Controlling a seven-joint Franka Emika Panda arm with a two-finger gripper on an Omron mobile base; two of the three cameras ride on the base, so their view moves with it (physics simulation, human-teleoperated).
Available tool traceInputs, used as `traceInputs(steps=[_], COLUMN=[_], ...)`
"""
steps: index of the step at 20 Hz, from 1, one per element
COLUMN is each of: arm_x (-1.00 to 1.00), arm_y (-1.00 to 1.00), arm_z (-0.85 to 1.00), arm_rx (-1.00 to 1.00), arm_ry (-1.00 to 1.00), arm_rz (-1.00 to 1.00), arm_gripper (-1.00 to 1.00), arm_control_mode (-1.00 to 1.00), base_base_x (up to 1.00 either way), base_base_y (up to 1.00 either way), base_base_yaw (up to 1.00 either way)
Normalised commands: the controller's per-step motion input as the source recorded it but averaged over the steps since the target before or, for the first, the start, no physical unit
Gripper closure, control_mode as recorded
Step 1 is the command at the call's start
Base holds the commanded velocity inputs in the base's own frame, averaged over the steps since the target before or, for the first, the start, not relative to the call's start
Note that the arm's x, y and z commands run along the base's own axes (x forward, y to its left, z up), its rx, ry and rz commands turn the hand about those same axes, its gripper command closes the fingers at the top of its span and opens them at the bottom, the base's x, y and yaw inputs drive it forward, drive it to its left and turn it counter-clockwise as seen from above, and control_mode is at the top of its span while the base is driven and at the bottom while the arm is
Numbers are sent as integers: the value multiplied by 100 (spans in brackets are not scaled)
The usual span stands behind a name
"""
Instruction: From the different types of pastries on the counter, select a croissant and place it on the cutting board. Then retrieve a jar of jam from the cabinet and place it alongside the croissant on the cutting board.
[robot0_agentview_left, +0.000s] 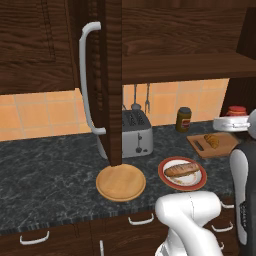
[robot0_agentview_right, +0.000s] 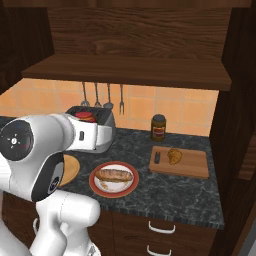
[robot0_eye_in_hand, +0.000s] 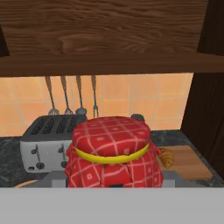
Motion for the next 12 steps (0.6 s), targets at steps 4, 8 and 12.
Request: traceInputs(steps=[4,8,12], arm_x=[-3,4,47], arm_y=[-16,0,0], arm_z=[-37,-24,-87], arm_rx=[4,0,-3], arm_ry=[0,0,-3], arm_rz=[1,0,-5], arm_gripper=[100,100,100], arm_control_mode=[-100,-100,-100], base_base_x=[0,0,0], base_base_y=[0,0,0], base_base_yaw=[0,0,0])
